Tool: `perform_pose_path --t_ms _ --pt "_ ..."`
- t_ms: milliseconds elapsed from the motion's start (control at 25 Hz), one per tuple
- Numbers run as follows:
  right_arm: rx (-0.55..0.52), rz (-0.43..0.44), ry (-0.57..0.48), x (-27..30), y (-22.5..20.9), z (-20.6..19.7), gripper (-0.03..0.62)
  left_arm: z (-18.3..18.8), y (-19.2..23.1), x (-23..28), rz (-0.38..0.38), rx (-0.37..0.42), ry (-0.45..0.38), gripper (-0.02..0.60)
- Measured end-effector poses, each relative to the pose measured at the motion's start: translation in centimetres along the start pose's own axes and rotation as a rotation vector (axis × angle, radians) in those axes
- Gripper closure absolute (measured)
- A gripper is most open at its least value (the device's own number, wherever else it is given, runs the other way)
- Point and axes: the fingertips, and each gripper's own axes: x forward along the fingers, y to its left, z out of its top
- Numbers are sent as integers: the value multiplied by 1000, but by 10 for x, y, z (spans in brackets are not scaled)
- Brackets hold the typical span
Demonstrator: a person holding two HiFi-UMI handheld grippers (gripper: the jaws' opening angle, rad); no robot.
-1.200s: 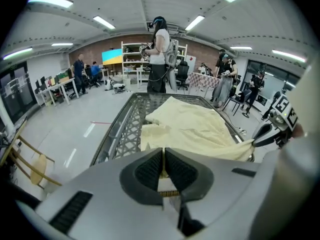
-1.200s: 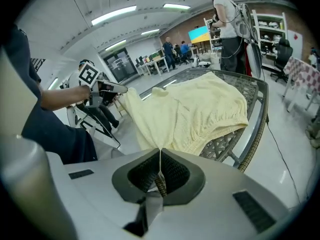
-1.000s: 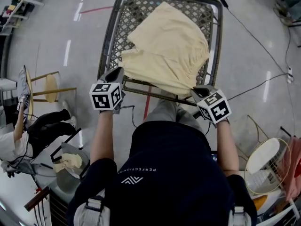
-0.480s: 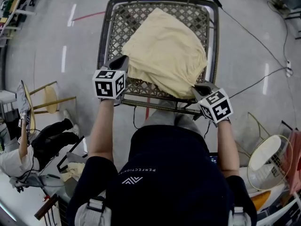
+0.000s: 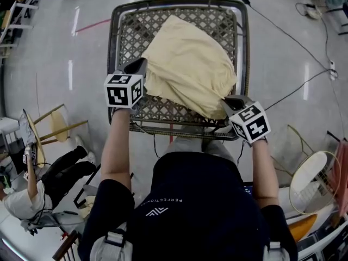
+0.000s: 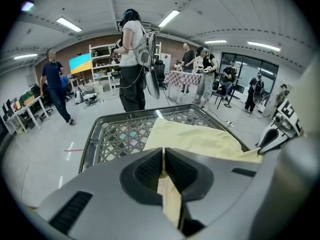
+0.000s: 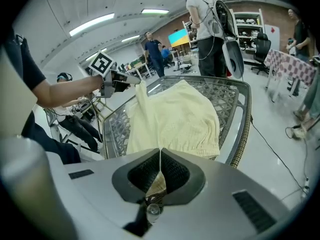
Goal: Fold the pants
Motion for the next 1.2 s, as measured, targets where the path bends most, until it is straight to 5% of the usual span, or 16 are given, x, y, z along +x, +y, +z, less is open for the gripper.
perform_pose_path --t_ms 720,1200 --pt "121 -111 -89 -5 -58 42 557 96 0 74 -73 83 -19 560" --pt "172 -241 -104 -2 -104 49 557 109 0 126 -65 118 38 560"
